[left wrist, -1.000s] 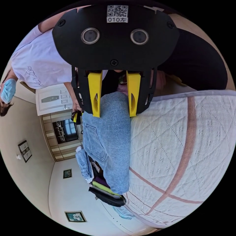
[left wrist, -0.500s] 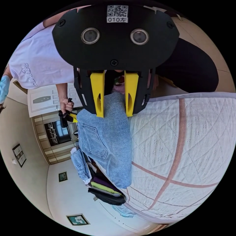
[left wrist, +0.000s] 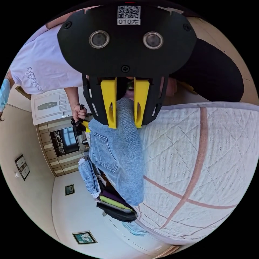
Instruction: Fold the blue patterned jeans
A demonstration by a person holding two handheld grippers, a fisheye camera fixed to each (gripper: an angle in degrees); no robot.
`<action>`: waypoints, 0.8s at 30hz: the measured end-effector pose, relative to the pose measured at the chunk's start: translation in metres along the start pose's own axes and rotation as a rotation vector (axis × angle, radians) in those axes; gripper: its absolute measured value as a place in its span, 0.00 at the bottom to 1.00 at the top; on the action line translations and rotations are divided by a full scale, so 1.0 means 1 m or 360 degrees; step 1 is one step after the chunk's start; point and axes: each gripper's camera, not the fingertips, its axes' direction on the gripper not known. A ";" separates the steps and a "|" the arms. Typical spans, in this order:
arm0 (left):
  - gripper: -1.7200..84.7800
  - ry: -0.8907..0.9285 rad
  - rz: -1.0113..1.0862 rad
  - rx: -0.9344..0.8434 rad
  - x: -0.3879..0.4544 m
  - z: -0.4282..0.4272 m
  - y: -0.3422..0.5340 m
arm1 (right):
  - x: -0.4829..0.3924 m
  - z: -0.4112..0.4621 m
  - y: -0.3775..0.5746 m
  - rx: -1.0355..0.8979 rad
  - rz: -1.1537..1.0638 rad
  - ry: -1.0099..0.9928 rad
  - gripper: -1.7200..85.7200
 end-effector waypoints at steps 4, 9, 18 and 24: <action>0.14 0.0005 0.0105 0.0094 0.031 -0.025 0.004 | -0.022 -0.011 -0.008 0.0036 -0.0131 0.0104 0.10; 0.14 -0.0015 0.0298 0.0104 0.068 -0.041 0.004 | -0.020 -0.018 -0.025 0.0012 -0.0216 0.0152 0.10; 0.13 0.0293 0.0063 -0.0055 0.012 -0.033 0.032 | 0.055 0.020 -0.032 -0.0083 -0.0089 -0.0171 0.13; 0.12 0.0174 0.0109 -0.0120 0.022 -0.048 0.033 | 0.061 0.046 -0.047 -0.0162 -0.0166 -0.0031 0.15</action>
